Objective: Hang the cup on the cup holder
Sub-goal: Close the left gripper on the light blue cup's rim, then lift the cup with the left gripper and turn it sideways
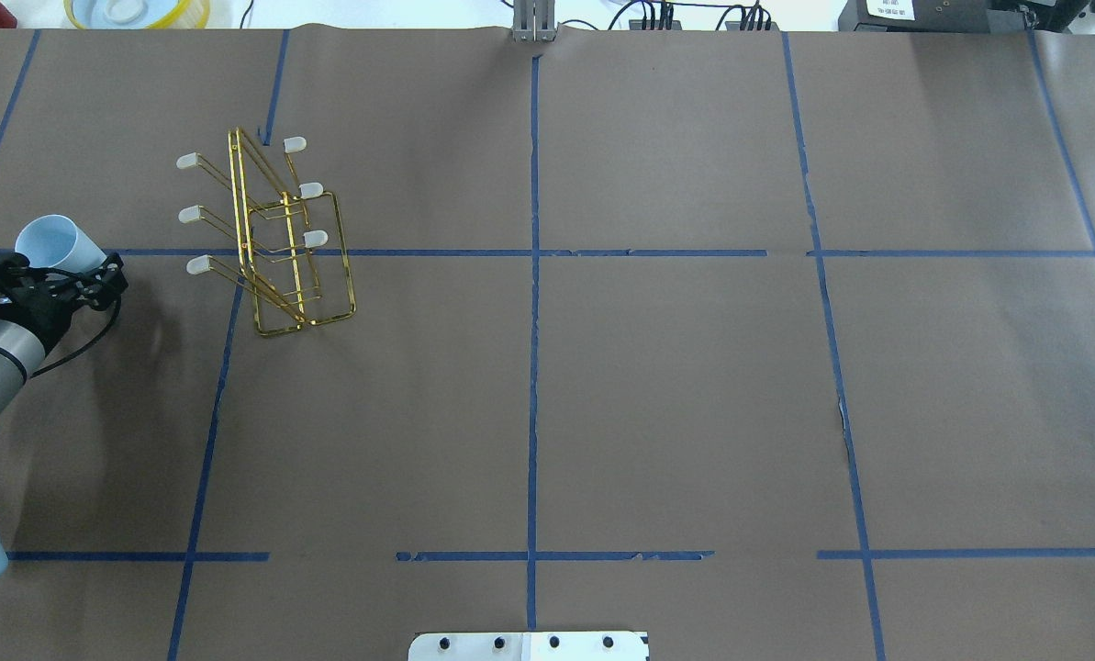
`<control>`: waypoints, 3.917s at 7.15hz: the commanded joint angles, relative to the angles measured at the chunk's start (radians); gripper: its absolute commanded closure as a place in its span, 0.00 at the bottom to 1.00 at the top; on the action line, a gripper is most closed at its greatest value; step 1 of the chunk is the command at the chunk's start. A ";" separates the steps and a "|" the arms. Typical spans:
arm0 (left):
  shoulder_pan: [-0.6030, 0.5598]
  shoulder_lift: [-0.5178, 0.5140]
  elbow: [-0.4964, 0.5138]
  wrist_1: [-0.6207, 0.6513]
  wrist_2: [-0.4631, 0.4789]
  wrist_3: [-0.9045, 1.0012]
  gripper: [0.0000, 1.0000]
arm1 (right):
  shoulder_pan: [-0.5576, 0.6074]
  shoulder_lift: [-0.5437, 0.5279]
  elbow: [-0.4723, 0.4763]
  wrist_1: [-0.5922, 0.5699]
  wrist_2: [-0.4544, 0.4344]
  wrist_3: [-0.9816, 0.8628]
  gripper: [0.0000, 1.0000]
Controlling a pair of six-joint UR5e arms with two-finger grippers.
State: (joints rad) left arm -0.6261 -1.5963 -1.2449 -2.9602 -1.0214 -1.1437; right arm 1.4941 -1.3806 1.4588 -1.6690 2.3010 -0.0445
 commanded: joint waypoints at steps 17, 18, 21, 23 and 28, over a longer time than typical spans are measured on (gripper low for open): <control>-0.086 0.163 -0.374 0.030 -0.066 0.173 0.84 | 0.000 0.000 0.000 0.002 0.000 0.000 0.00; -0.086 0.195 -0.434 0.035 -0.066 0.293 0.84 | 0.000 0.000 0.000 0.000 0.000 0.000 0.00; -0.086 0.217 -0.496 0.102 -0.065 0.568 1.00 | 0.000 0.000 0.000 0.000 0.000 0.000 0.00; -0.083 0.243 -0.556 0.130 -0.056 0.762 1.00 | 0.000 0.000 0.000 0.000 0.000 0.000 0.00; -0.046 0.240 -0.659 0.241 0.153 1.364 1.00 | 0.000 0.000 0.000 0.000 0.000 0.000 0.00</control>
State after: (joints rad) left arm -0.6872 -1.3536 -1.8770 -2.7736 -0.9381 0.1166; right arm 1.4941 -1.3806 1.4588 -1.6690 2.3010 -0.0445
